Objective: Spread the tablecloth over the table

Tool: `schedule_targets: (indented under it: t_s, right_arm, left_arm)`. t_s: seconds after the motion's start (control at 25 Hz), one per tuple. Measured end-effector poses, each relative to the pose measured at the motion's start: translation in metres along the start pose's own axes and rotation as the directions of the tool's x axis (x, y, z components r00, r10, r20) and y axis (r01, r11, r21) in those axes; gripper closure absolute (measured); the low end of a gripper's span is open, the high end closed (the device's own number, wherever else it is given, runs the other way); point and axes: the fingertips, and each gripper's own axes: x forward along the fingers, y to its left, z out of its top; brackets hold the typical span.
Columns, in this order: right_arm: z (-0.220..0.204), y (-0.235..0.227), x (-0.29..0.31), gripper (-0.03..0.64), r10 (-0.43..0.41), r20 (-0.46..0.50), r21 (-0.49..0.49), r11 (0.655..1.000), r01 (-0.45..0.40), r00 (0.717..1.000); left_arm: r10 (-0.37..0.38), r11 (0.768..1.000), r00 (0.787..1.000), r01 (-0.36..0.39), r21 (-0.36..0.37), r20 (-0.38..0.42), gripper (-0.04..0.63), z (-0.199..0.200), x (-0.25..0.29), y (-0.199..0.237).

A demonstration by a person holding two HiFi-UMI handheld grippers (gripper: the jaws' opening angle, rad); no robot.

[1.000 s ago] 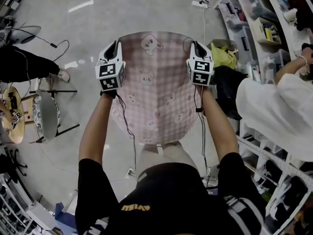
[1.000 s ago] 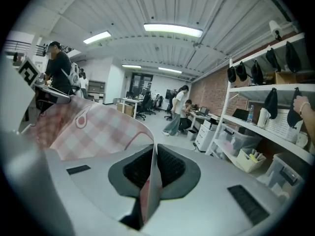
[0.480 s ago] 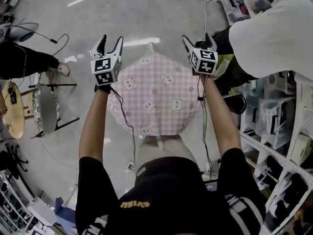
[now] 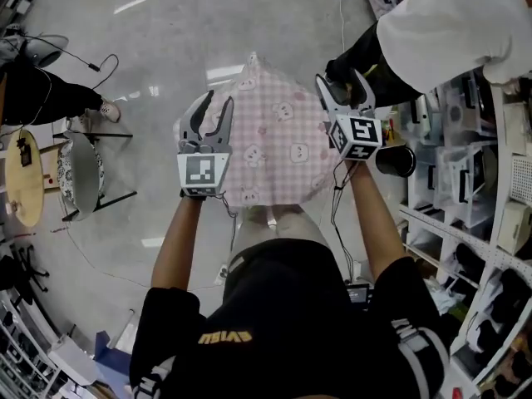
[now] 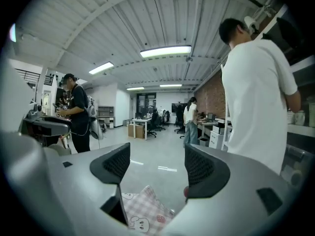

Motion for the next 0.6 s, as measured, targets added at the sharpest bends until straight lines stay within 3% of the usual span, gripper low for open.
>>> schedule_targets:
  t_s: [0.08, 0.24, 0.4, 0.6]
  right_arm:
    - [0.006, 0.017, -0.039, 0.299, -0.003, 0.020, -0.014, 1.000, 0.004, 1.000]
    - [0.014, 0.060, -0.109, 0.336, -0.014, 0.062, -0.020, 1.000, 0.015, 0.998]
    - [0.015, 0.085, -0.167, 0.418, -0.032, 0.086, -0.036, 0.999, 0.035, 0.996]
    - [0.017, 0.092, -0.230, 0.591, -0.047, 0.115, -0.079, 0.995, 0.056, 0.992]
  left_arm:
    - [-0.009, 1.000, 0.999, 0.009, 0.001, 0.034, 0.473, 0.010, -0.031, -0.014]
    - [0.007, 0.995, 0.995, 0.003, -0.104, 0.097, 0.569, 0.027, -0.088, -0.024]
    - [0.030, 0.986, 0.995, -0.014, -0.166, 0.099, 0.577, 0.030, -0.129, -0.034]
    - [0.098, 0.980, 0.992, -0.081, -0.181, 0.086, 0.577, 0.033, -0.182, -0.051]
